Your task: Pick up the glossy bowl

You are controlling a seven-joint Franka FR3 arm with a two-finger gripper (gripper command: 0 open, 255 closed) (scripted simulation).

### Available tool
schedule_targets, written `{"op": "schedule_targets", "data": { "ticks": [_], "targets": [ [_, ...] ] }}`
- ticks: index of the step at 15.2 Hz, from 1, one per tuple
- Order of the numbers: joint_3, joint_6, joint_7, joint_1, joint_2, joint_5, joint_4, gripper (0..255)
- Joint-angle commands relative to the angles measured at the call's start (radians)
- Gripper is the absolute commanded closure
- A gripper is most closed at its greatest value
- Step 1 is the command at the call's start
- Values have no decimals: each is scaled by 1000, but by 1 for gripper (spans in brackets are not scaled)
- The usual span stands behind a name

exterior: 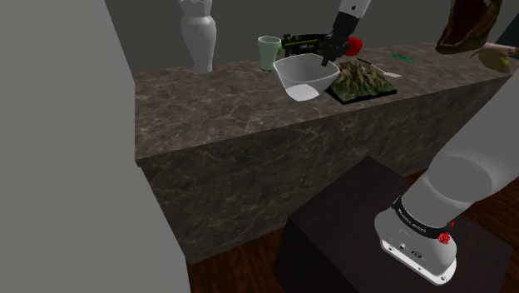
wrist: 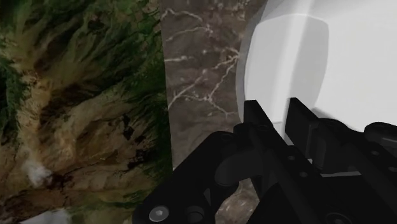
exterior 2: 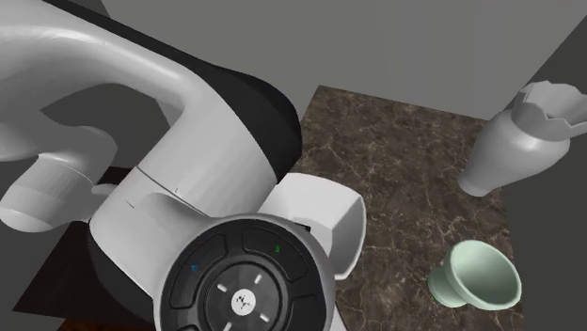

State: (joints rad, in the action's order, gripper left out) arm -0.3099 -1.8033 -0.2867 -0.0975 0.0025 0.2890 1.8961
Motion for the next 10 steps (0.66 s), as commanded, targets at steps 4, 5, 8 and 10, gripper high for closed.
{"op": "schedule_targets", "data": {
  "ticks": [4,5,8,10],
  "targets": [
    [0,67,20,0,-7,-6,-64,255],
    [-1,80,24,-1,-7,-7,-77,255],
    [-1,118,33,-1,-8,-9,-116,255],
    [-1,120,34,-1,-8,-9,-118,255]
  ]
}}
